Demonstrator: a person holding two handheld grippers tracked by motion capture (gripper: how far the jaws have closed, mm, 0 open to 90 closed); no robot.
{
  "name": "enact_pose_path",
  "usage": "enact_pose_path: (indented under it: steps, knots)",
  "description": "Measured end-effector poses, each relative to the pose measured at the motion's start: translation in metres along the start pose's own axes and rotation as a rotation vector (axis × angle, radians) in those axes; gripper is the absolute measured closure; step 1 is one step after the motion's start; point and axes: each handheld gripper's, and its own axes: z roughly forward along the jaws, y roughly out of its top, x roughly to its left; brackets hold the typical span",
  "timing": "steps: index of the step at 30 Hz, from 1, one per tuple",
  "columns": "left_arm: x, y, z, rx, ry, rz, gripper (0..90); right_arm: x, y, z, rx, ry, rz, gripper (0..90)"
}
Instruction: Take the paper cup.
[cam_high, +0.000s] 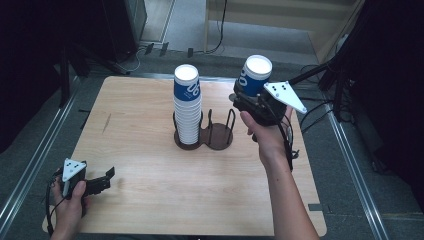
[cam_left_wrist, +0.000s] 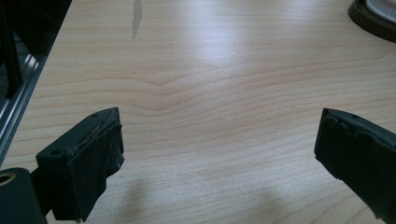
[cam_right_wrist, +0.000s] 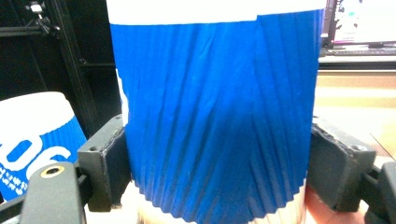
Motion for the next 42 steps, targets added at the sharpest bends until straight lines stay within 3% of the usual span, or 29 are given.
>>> enact_pose_path:
  steps: [20, 42]
  knots:
    - [0.0, 0.0, 0.0, 0.0, 0.006, 0.004, 2.0, -0.021, -0.026, -0.021, 0.015, -0.025, 0.02, 18.3]
    - [0.0, 0.0, -0.001, -0.001, 0.003, 0.001, 2.0, -0.029, -0.059, -0.035, 0.035, -0.045, 0.043, 18.4]
